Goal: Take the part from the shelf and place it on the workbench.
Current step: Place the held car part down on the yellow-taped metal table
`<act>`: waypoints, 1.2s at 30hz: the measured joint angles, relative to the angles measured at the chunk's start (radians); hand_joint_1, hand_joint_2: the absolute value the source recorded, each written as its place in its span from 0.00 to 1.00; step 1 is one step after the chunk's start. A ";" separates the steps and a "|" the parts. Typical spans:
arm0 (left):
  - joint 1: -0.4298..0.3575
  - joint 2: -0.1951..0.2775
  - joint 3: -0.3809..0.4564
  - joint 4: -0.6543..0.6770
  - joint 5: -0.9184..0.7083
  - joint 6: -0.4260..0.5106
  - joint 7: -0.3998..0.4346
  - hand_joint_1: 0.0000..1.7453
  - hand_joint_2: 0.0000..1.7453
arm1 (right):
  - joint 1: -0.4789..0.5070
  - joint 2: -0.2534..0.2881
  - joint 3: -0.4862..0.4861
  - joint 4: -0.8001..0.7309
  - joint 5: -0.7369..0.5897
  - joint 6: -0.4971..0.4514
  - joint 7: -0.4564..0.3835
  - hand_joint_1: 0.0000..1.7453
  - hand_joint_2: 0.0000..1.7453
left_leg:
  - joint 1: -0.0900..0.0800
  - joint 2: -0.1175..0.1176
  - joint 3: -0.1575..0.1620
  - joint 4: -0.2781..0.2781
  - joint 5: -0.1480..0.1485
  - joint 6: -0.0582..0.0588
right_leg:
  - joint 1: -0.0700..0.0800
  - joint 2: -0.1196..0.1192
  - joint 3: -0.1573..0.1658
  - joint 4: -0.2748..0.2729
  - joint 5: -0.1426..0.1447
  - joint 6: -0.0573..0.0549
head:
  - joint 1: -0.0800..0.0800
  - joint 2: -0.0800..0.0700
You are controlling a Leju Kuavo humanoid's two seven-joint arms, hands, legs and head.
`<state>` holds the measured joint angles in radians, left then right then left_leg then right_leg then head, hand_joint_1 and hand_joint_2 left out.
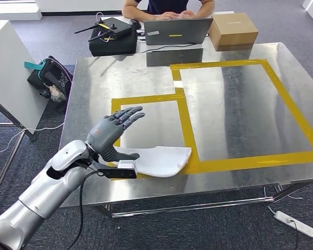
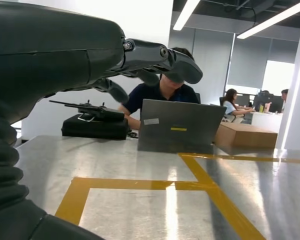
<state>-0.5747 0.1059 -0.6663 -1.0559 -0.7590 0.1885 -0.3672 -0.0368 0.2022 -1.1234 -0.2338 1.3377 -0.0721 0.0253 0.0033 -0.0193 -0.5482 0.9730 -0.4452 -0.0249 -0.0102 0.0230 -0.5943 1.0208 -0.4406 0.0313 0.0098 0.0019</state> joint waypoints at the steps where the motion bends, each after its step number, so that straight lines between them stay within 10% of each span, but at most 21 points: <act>1: 0.000 0.000 0.002 0.002 0.002 0.002 0.001 0.00 0.00 | 0.000 0.000 0.000 0.000 0.000 0.000 0.000 0.00 0.00 | 0.000 0.000 0.000 0.000 0.000 0.000 | 0.000 0.000 0.000 0.000 0.000 0.000 | 0.000 0.000; 14: 0.020 0.030 0.052 0.026 0.026 0.018 0.005 0.00 0.00 | 0.001 0.000 0.003 0.004 0.005 -0.002 -0.003 0.00 0.00 | -0.004 0.003 0.005 -0.007 0.010 0.034 | -0.009 -0.003 0.001 -0.001 -0.005 0.029 | 0.000 0.000; 19: 0.042 0.040 0.067 0.033 0.029 0.022 0.003 0.00 0.00 | 0.003 -0.001 0.006 0.004 0.008 -0.002 -0.003 0.00 0.00 | 0.005 0.006 0.007 -0.015 0.017 0.040 | -0.009 -0.015 -0.116 0.255 -0.119 0.042 | 0.008 0.000; 23: 0.054 0.052 0.081 0.041 0.030 0.024 0.001 0.00 0.00 | 0.002 -0.003 0.007 0.005 0.008 -0.002 -0.003 0.00 0.00 | 0.012 0.004 0.004 -0.002 0.009 0.025 | -0.014 -0.016 -0.036 0.099 -0.019 0.053 | 0.010 0.000; 29: 0.066 0.078 0.103 0.048 0.033 0.031 -0.002 0.00 0.00 | -0.002 -0.002 0.007 0.009 0.003 -0.003 0.000 0.00 0.00 | 0.010 0.002 -0.013 0.022 -0.001 -0.009 | -0.012 -0.010 -0.003 0.021 -0.004 0.007 | 0.009 0.000; 34: 0.080 0.093 0.115 0.056 0.037 0.036 -0.003 0.00 0.00 | -0.002 -0.002 0.007 0.009 0.002 -0.003 0.000 0.00 0.00 | 0.011 0.008 -0.121 0.277 -0.154 -0.017 | -0.005 -0.014 -0.038 0.017 0.022 -0.022 | 0.006 0.000; 36: 0.091 0.098 0.124 0.061 0.038 0.037 -0.004 0.00 0.00 | -0.001 -0.002 0.007 0.009 0.003 -0.003 0.000 0.00 0.00 | 0.010 0.008 -0.112 0.288 -0.139 -0.010 | 0.000 -0.014 -0.053 0.017 0.035 -0.023 | 0.006 0.000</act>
<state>-0.4840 0.2040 -0.5425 -0.9950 -0.7210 0.2259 -0.3712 -0.0379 0.2007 -1.1166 -0.2251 1.3405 -0.0752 0.0252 0.0129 -0.0115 -0.6599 1.2608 -0.5842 -0.0352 -0.0099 0.0089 -0.6475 1.0380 -0.4057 0.0081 0.0162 0.0019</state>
